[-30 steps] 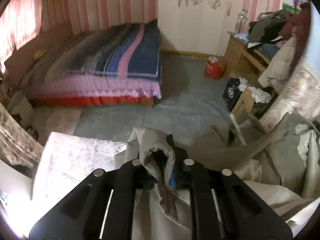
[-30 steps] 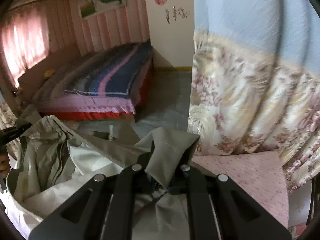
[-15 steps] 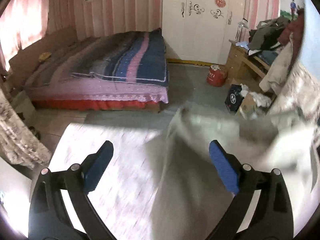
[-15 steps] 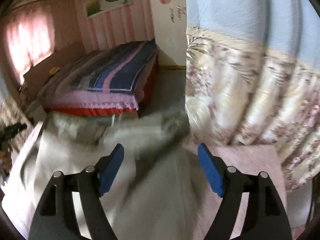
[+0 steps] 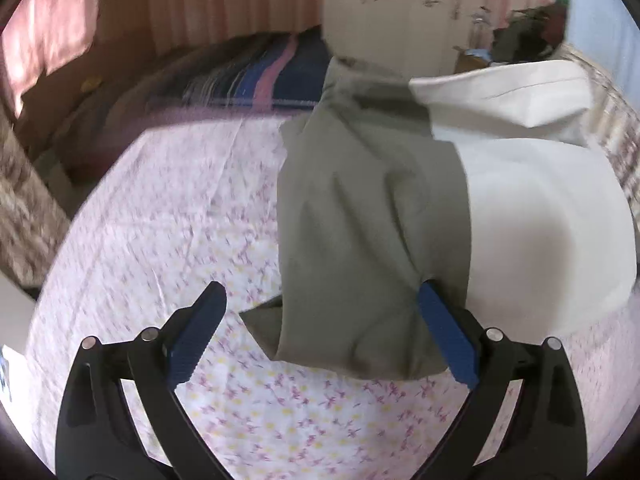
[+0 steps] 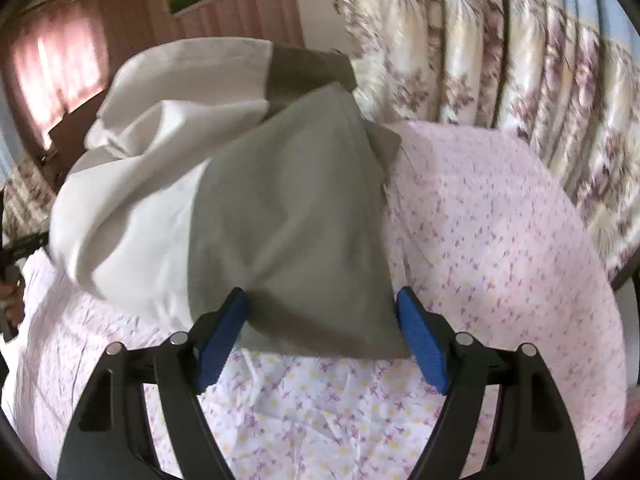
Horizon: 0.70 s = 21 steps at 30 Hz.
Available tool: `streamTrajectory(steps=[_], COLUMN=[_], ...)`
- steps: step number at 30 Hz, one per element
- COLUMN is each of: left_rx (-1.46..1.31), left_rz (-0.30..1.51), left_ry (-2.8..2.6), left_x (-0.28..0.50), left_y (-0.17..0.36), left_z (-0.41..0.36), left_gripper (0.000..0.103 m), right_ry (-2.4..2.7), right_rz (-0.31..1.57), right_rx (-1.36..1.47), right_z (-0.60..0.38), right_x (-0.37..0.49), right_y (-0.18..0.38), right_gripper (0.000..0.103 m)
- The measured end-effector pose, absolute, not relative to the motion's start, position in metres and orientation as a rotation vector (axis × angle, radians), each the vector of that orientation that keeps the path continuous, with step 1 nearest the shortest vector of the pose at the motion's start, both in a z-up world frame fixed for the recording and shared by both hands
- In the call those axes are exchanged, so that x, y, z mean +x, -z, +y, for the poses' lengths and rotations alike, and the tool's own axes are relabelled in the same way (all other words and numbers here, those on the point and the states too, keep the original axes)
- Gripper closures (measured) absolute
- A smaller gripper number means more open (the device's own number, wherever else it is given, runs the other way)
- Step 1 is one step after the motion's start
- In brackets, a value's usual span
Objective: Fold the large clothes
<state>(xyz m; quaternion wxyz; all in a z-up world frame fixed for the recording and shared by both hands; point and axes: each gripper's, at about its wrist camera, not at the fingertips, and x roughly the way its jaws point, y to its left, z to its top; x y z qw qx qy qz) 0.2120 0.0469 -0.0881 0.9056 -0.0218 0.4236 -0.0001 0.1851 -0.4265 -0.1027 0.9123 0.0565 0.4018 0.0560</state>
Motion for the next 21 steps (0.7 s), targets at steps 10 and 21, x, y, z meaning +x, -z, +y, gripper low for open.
streamTrajectory(steps=[10,21], left_rx=[-0.050,-0.015], left_rz=[0.887,0.853], left_ry=[0.061,0.078], left_x=[0.220,0.179], left_y=[0.109,0.094], left_z=[0.032,0.033], left_gripper=[0.057,0.096], right_ry=[-0.116,-0.165], right_rz=[0.828,0.830], right_rx=[0.161,0.136], right_z=[-0.411,-0.418], right_x=[0.192,0.145], right_y=[0.109,0.090], right_gripper=[0.097,0.099])
